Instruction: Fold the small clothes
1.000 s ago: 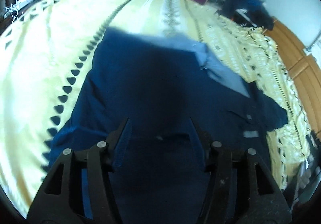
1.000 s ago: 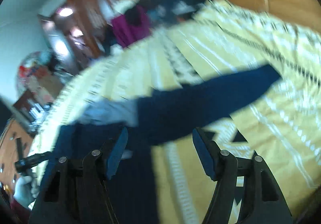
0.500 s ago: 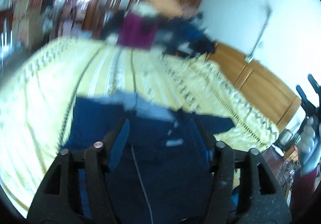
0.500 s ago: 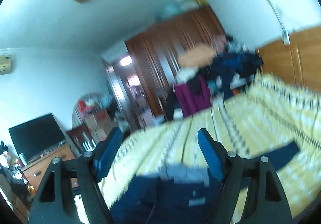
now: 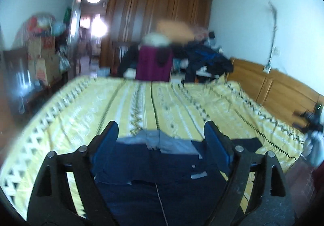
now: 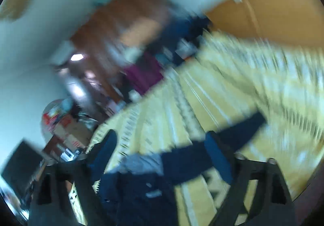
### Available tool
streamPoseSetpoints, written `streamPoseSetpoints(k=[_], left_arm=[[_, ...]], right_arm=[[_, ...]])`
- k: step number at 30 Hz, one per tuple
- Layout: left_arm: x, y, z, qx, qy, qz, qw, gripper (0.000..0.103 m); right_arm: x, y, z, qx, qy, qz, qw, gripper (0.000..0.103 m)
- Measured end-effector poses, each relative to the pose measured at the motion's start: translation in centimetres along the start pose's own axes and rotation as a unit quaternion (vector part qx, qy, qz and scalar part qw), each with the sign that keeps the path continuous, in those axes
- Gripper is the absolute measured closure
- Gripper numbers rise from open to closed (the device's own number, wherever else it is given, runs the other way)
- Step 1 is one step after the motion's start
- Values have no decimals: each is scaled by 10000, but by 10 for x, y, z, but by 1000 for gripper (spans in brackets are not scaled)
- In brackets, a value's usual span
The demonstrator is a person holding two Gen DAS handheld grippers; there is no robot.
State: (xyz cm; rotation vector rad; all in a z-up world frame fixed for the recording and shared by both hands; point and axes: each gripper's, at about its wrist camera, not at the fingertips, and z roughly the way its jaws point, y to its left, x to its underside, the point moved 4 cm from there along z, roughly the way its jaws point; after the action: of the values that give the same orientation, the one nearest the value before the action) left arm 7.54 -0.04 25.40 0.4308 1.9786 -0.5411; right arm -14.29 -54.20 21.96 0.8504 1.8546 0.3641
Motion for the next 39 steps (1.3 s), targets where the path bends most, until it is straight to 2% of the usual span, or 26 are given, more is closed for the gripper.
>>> streamPoseSetpoints(k=[1,3,5,9,11,19,23,24,25,27,29,30,32,34,37,39], left_arm=[[6,1,22,4,157,-67,9999,18],[17,2,66,-32,465,-131,9988,19],[26,1,100,-101,632,-171,9978,19],[43,3,160,-167,924,-366,9949,19],[54,0,167,-152,1007,-422,9939,19],[80,-14,196,-300,1269,-367,9908,19],[79,-6,193,-485,1248,-319,9905,19],[78,-2,192,-538,1240,-335,9903,19],[77,5,189,-595,1220,-375,9900,19],[72,19,184,-694,1182,-460,9895,19],[65,36,174,-789,1081,-544,9895,19],[62,45,169,-834,1042,-588,9893,19],[60,64,157,-898,943,-732,9888,19],[60,80,150,-947,910,-871,9875,19],[63,102,138,-984,901,-1062,9853,19],[66,111,134,-1005,891,-1095,9849,19]], right_arm=[[3,-31,22,145,156,262,9994,34],[9,-106,66,518,424,880,9939,35],[6,-165,97,809,524,1349,9862,35],[-2,-236,146,1119,725,1792,9747,35],[-4,-258,165,1378,757,1755,9719,35],[-12,-297,229,1697,944,1423,9706,35],[0,-312,239,1712,933,1550,9685,36],[2,-313,243,1681,909,1588,9686,39],[3,-312,248,1605,874,1628,9696,46],[3,-305,253,1178,824,1805,9730,86],[-7,-274,254,814,626,1577,9821,88],[-16,-241,251,487,529,1267,9893,88],[-25,-184,248,-7,424,826,9957,88],[-28,-125,248,-477,431,402,9971,89],[-12,-23,259,-1251,699,-348,9891,89],[16,44,274,-1776,1015,-745,9760,89]])
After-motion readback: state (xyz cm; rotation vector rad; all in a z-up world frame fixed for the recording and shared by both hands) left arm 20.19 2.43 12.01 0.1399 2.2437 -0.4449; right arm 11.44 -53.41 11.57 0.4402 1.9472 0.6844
